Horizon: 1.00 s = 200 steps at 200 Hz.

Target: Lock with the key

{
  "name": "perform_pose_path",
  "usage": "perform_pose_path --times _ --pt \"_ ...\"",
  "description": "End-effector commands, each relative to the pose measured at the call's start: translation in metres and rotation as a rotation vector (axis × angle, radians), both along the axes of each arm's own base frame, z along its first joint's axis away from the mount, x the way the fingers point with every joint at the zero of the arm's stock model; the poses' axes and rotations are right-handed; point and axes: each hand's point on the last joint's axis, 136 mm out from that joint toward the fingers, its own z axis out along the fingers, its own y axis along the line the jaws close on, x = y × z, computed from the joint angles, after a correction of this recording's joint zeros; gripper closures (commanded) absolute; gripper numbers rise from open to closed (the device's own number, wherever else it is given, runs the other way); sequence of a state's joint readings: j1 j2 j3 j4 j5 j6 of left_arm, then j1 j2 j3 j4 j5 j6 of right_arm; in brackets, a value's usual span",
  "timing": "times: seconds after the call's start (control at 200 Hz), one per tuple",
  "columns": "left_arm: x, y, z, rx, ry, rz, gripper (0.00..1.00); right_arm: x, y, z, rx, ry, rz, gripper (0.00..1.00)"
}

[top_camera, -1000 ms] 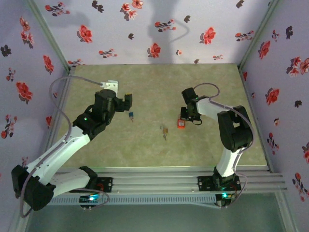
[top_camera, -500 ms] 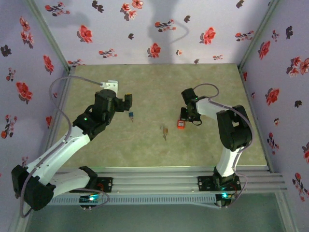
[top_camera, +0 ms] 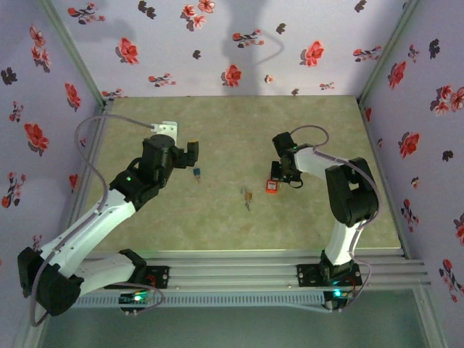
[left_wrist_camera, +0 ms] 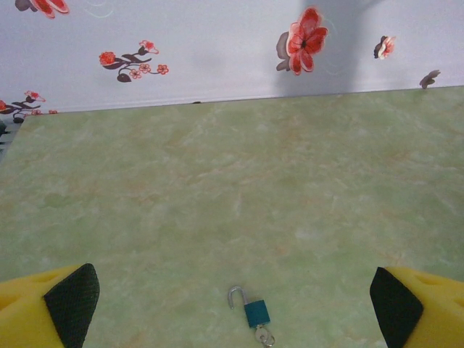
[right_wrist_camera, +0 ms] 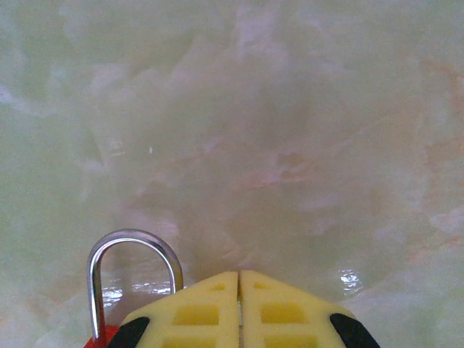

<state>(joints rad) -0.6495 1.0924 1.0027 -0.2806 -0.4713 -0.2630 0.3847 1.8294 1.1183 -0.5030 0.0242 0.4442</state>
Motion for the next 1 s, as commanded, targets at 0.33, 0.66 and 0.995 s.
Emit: perform_pose_path --times 0.33,0.66,0.995 --pt "0.0 0.007 0.011 -0.026 -0.042 0.033 0.0 -0.011 -0.005 -0.008 -0.044 0.042 0.011 0.87" --pt "0.0 0.007 0.011 -0.024 -0.043 0.032 0.0 -0.011 -0.008 -0.004 -0.049 0.031 0.005 0.85" --pt "0.0 0.007 0.012 -0.026 -0.045 0.032 0.0 -0.012 -0.011 0.004 -0.055 0.016 0.0 0.83"
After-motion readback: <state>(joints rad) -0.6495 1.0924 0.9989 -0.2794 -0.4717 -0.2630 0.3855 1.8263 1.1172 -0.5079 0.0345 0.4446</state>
